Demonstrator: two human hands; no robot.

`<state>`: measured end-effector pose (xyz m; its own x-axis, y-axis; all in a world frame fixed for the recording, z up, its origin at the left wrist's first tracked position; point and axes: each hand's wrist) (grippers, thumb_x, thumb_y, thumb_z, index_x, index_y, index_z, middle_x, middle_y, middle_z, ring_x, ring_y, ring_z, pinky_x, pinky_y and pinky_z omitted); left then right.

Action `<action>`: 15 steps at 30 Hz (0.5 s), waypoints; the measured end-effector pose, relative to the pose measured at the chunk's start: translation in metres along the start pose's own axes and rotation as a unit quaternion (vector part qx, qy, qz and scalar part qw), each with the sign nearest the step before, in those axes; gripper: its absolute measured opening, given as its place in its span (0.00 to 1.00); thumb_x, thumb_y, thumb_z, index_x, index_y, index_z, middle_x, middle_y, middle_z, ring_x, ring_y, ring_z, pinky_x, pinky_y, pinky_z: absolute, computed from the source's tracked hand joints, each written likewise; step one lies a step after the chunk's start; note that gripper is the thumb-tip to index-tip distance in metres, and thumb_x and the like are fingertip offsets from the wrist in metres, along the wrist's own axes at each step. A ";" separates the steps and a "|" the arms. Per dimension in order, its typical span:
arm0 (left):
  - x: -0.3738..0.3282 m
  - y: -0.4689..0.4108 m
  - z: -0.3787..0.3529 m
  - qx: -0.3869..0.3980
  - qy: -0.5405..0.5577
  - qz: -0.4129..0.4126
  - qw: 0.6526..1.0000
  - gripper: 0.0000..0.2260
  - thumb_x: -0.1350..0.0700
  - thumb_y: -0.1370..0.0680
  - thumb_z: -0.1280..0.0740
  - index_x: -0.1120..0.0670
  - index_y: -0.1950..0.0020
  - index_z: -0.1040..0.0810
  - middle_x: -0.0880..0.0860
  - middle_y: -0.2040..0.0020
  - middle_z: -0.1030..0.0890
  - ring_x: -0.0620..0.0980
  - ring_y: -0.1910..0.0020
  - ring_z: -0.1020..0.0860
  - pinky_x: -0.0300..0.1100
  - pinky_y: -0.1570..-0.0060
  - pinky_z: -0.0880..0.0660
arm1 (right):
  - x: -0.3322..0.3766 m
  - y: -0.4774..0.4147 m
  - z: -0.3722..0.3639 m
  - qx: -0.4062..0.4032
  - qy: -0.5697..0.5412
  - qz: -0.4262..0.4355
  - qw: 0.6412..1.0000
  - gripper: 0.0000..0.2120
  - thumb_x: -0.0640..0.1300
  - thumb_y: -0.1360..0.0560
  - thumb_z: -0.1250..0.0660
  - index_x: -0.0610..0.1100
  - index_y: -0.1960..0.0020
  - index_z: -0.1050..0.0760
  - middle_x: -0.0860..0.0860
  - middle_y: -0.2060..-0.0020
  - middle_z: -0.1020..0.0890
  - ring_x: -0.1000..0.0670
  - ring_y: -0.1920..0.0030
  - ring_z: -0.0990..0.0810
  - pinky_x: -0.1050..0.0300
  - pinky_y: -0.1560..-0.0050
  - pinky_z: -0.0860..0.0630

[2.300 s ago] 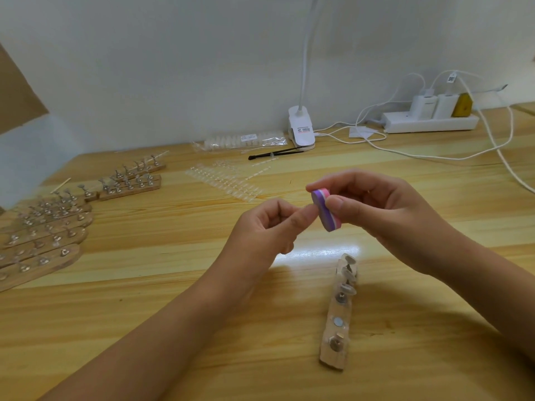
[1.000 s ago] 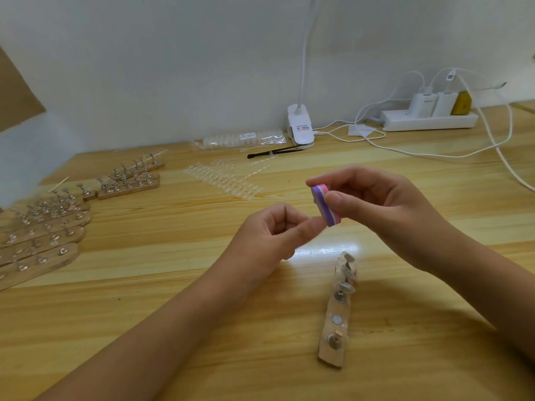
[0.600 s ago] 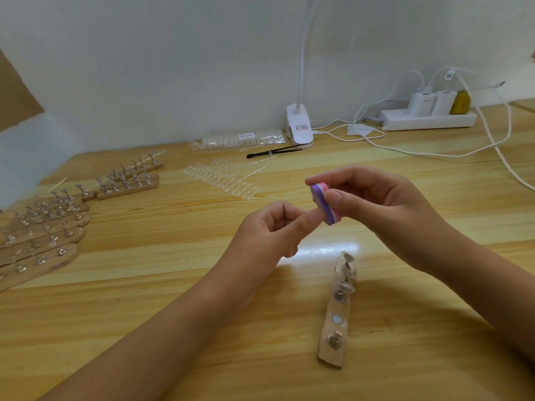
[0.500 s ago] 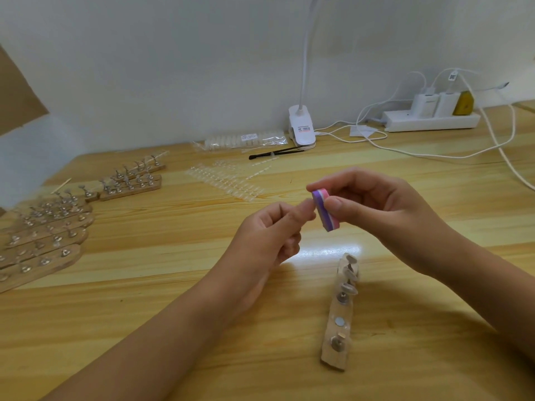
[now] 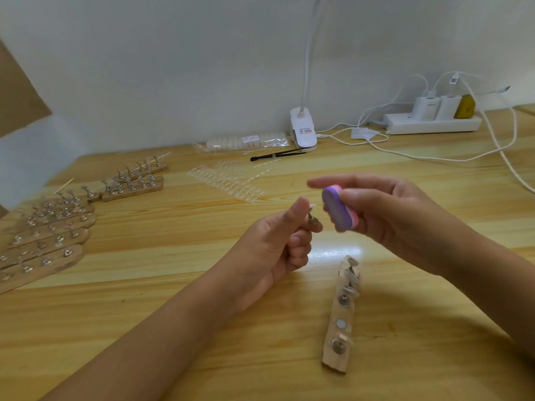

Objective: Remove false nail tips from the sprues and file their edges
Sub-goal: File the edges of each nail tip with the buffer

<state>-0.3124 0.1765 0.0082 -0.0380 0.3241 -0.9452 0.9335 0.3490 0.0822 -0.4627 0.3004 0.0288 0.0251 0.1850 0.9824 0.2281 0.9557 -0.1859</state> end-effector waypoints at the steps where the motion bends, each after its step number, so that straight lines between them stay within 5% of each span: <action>1: 0.000 0.000 0.000 -0.003 0.001 -0.002 1.000 0.16 0.36 0.38 0.30 0.49 0.70 0.18 0.45 0.72 0.34 0.42 0.74 0.35 0.32 0.72 0.32 | -0.001 0.000 -0.001 0.032 0.009 -0.007 0.999 0.16 0.49 0.27 0.30 0.50 0.41 0.18 0.51 0.52 0.15 0.55 0.52 0.17 0.65 0.54 0.22; 8: 0.002 -0.001 -0.002 -0.021 -0.028 -0.006 0.999 0.18 0.34 0.37 0.31 0.48 0.72 0.19 0.44 0.73 0.34 0.41 0.74 0.35 0.31 0.71 0.32 | -0.007 0.001 -0.006 0.056 0.016 -0.001 0.998 0.13 0.48 0.25 0.34 0.51 0.42 0.18 0.49 0.50 0.14 0.53 0.50 0.16 0.64 0.51 0.23; 15: 0.002 -0.001 0.005 -0.013 -0.015 -0.022 1.000 0.17 0.39 0.37 0.27 0.50 0.58 0.13 0.45 0.70 0.30 0.41 0.71 0.31 0.31 0.67 0.29 | -0.008 0.001 -0.004 0.017 0.056 0.015 0.998 0.13 0.51 0.25 0.33 0.51 0.43 0.17 0.46 0.47 0.16 0.45 0.45 0.17 0.62 0.49 0.22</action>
<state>-0.3118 0.1729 0.0043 -0.0679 0.2814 -0.9572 0.9217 0.3849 0.0478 -0.4583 0.2986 0.0205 0.1406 0.1886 0.9719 0.1916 0.9579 -0.2136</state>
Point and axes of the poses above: each hand's wrist, its own y-axis away from the middle knuckle, its own z-axis out of the back of the hand, x = y × z
